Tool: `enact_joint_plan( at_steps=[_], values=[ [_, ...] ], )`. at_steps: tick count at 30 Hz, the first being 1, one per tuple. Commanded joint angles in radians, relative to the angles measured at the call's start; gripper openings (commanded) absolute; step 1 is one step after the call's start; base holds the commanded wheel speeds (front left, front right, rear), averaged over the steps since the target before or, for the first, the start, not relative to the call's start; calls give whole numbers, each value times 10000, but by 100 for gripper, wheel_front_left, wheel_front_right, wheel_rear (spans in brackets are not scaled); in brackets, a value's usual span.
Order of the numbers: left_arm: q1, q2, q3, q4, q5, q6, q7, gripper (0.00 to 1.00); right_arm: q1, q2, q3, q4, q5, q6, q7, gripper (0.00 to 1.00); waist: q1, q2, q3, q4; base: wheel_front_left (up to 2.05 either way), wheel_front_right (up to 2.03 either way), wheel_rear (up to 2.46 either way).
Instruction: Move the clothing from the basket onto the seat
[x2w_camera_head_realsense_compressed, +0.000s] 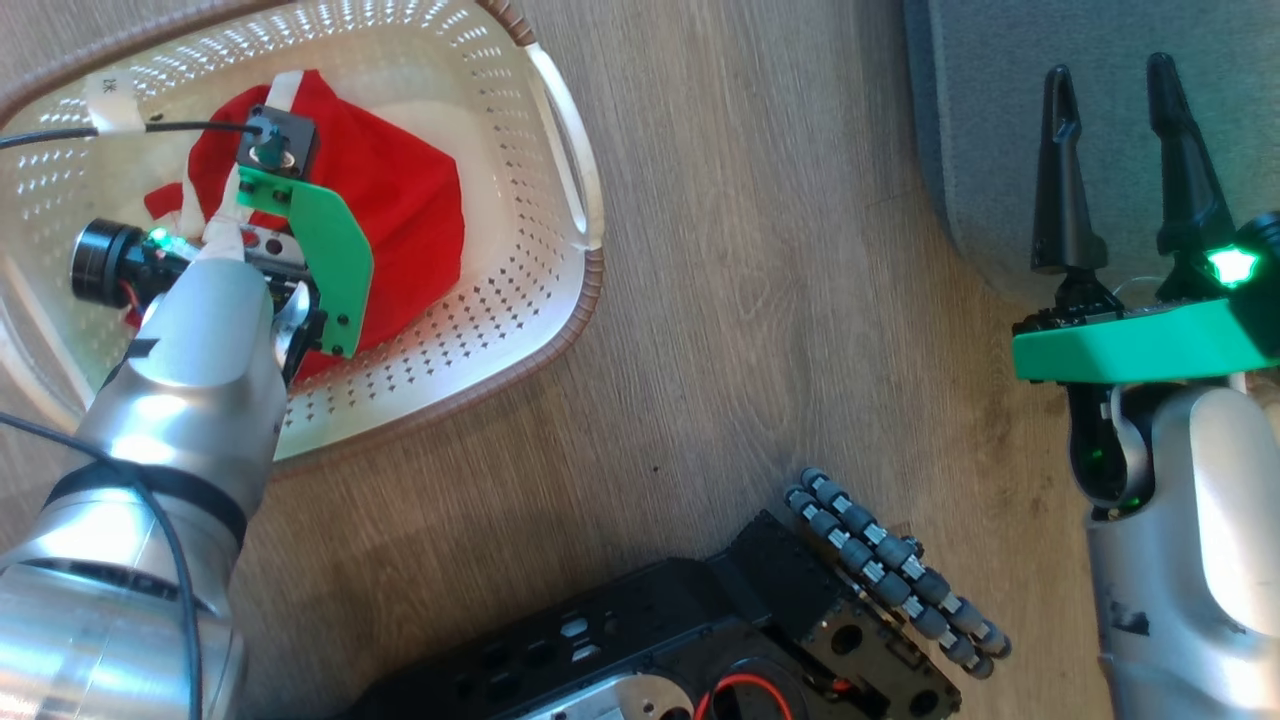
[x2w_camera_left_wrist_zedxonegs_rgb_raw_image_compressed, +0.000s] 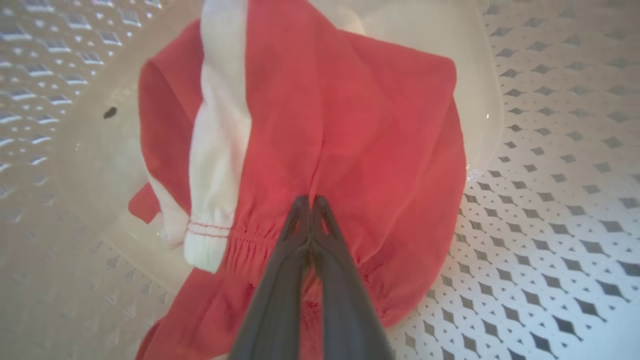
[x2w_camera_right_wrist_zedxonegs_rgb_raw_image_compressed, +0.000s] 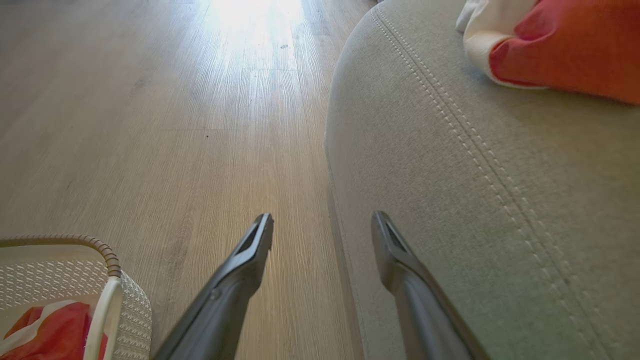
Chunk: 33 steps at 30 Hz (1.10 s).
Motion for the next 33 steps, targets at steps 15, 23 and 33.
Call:
enact_joint_plan(
  at_steps=[15, 23, 33],
  values=[
    [702, -400, 605, -166, -1063, -521, -2565, 0, 336, -28, -5, 130, -360, -4, -63, 100, 0, 0, -1638, 1090, 0, 0, 0],
    [1545, -646, 968, -484, -1783, -814, -3864, 0, 748, -37, -153, 342, -755, -4, -63, 100, 0, 0, -3285, 1868, 0, 0, 0],
    [3467, -376, 1950, -2892, -2338, -614, -4157, 0, 1771, -223, -468, 795, -1037, -4, -63, 100, 0, 0, -5849, 2951, 0, 0, 0]
  ],
)
